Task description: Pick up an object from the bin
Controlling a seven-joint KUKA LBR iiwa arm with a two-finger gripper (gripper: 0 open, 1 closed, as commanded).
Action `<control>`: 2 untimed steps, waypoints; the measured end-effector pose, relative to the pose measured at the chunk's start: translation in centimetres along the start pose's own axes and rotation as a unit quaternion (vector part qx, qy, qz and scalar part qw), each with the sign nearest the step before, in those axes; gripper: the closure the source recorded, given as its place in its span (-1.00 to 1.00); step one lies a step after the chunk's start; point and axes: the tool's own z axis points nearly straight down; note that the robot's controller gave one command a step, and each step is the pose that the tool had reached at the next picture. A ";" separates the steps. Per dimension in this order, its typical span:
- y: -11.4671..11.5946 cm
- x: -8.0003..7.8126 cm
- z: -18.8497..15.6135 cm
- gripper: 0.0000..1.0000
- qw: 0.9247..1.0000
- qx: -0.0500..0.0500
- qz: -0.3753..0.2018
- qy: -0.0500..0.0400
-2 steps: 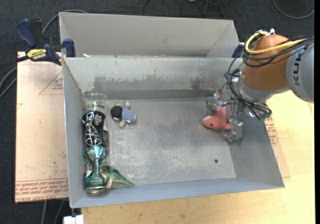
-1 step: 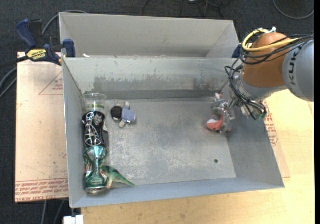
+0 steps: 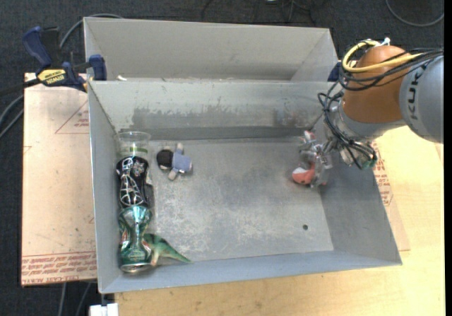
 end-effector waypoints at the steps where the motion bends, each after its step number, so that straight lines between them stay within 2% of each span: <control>1: 0.1 0.1 -0.2 1.00 1.000 -0.001 0.000 0.001; 2: 0.1 0.3 -1.9 1.00 1.000 -0.001 0.000 0.004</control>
Offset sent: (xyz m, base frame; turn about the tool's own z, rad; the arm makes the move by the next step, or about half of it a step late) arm 0.0001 -0.0003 0.0255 0.0000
